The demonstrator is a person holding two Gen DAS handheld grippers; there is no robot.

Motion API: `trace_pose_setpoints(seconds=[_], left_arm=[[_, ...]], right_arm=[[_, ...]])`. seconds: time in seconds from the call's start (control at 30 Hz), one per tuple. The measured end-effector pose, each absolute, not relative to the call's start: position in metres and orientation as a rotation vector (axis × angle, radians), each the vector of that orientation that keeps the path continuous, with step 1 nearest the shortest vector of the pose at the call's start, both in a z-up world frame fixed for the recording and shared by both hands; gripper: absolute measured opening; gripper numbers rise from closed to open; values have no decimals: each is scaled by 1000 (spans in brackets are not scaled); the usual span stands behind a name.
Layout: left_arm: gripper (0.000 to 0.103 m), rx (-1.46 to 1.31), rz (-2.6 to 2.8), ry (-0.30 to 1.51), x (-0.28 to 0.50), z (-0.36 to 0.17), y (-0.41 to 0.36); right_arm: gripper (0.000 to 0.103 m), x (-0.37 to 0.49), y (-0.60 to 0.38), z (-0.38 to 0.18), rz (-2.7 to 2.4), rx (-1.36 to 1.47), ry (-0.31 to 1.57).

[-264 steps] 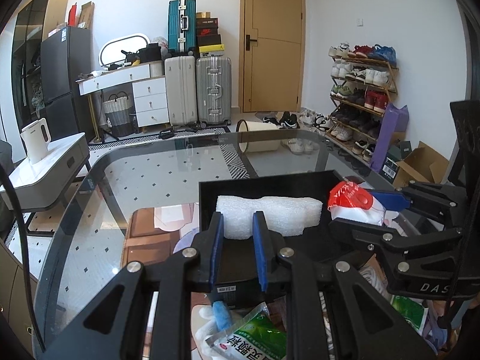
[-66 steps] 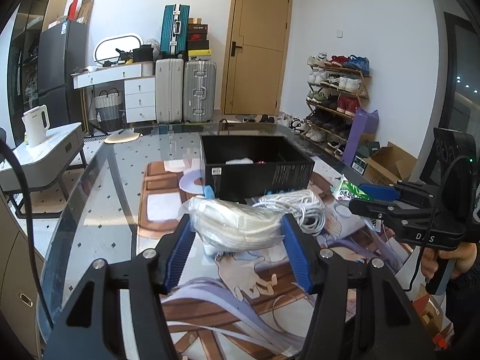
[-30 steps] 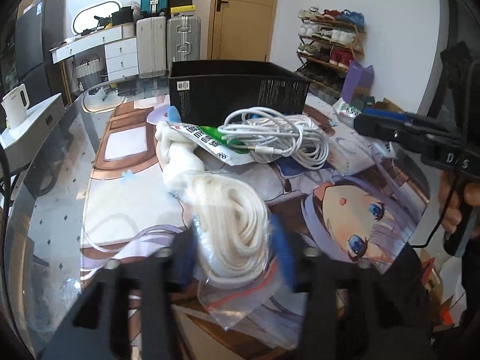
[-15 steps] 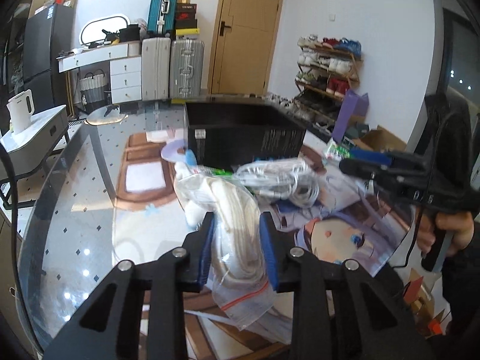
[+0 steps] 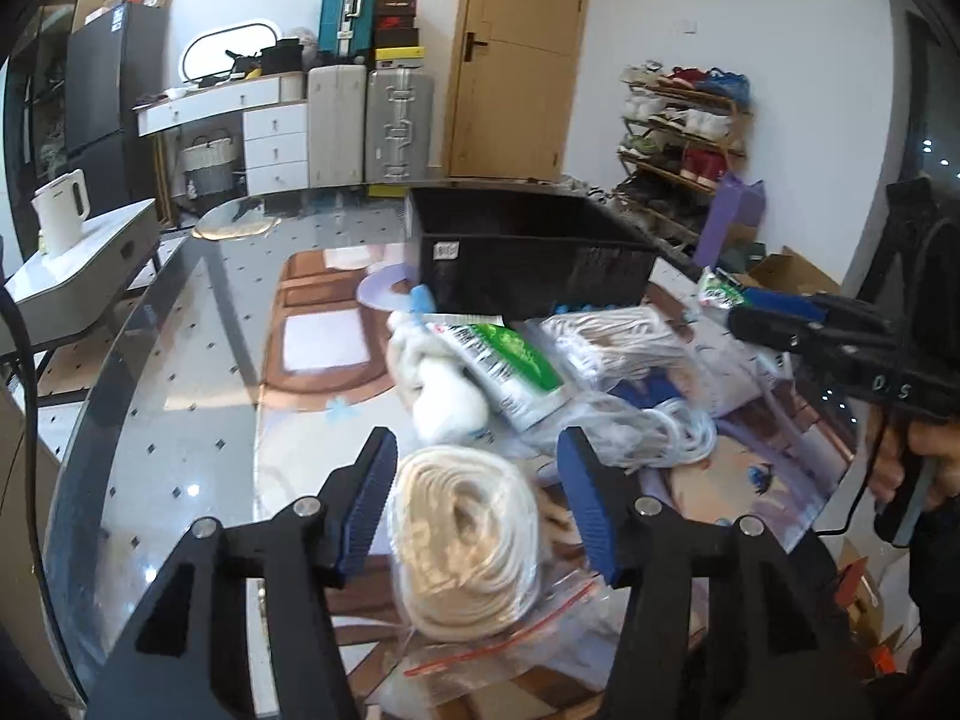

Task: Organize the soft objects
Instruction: 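Lift the bagged rope coil with the left gripper, then carry the rope coil and green packet over the black box with both grippers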

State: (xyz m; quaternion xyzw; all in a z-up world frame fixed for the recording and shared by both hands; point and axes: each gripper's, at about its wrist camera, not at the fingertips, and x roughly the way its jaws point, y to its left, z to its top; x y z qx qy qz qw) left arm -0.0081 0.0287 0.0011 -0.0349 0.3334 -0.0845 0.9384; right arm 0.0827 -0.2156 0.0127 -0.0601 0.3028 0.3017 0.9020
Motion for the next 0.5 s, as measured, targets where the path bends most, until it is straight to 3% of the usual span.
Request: trace_pose_setpoints(seconds=[0.23, 0.33, 0.37, 0.4, 0.5], left_arm=[[78, -32, -142, 771, 0, -22, 20], [76, -5, -148, 786, 1, -28, 15], [67, 11, -146, 778, -1, -28, 14], [50, 21, -155, 776, -1, -27, 12], [37, 3, -177, 766, -3, -22, 15]], right_arm=[[44, 84, -215, 9, 629, -123, 635], [44, 85, -215, 7, 628, -122, 639], [44, 85, -215, 7, 628, -121, 640], [44, 86, -216, 7, 628, -120, 640], [44, 86, -216, 6, 628, -121, 640]])
